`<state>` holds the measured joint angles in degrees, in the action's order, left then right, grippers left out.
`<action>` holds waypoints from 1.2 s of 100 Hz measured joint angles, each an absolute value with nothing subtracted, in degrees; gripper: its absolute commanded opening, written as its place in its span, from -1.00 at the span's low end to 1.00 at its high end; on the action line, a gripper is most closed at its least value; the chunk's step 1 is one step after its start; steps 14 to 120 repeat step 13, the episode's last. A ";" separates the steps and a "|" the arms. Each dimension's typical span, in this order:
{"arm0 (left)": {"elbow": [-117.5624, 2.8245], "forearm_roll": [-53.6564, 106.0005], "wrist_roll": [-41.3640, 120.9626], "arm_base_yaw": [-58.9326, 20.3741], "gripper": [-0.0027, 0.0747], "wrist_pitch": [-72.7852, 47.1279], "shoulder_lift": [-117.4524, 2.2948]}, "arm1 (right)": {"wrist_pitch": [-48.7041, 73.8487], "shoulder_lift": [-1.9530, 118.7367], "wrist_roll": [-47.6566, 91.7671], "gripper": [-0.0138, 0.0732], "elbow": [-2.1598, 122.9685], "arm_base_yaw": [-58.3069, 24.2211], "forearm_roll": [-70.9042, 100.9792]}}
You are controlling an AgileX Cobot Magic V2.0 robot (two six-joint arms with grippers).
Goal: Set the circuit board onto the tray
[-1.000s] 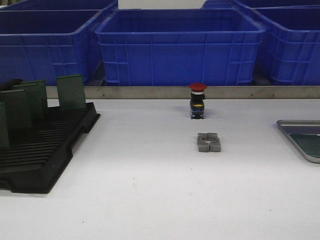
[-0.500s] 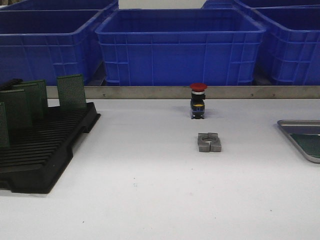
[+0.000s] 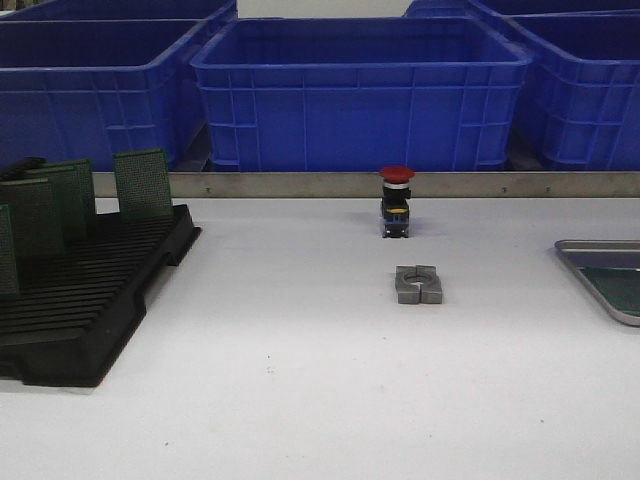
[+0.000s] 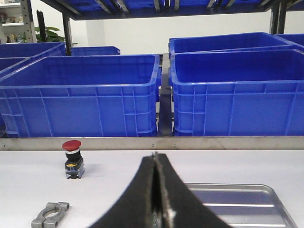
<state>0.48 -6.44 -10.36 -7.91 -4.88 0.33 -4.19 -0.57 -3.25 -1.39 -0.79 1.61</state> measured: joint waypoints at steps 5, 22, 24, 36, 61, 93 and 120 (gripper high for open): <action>0.48 -6.44 -10.36 -7.91 -0.98 -4.88 0.33 | -4.19 -0.57 -3.25 -0.84 -1.39 -0.79 1.61; 0.48 -6.44 -10.36 -7.91 -0.98 -4.88 0.33 | -4.19 -0.57 -3.25 -0.84 -1.48 -0.79 1.61; 0.48 -6.44 -10.36 -7.91 -0.98 -4.88 0.33 | -4.19 -0.57 -3.25 -0.84 -1.48 -0.79 1.61; 0.48 -6.44 -10.36 -7.91 -0.98 -4.88 0.33 | -4.19 -0.57 -3.25 -0.84 -1.48 -0.79 1.61; 0.48 -6.44 -10.36 -7.91 -0.98 -4.88 0.33 | -4.19 -0.57 -3.25 -0.84 -1.48 -0.79 1.61; 0.48 -6.44 -10.36 -7.91 -0.98 -4.88 0.33 | -4.19 -0.57 -3.25 -0.84 -1.48 -0.79 1.61; 0.48 -6.44 -10.36 -7.91 -0.98 -4.88 0.33 | -4.19 -0.57 -3.25 -0.84 -1.48 -0.79 1.61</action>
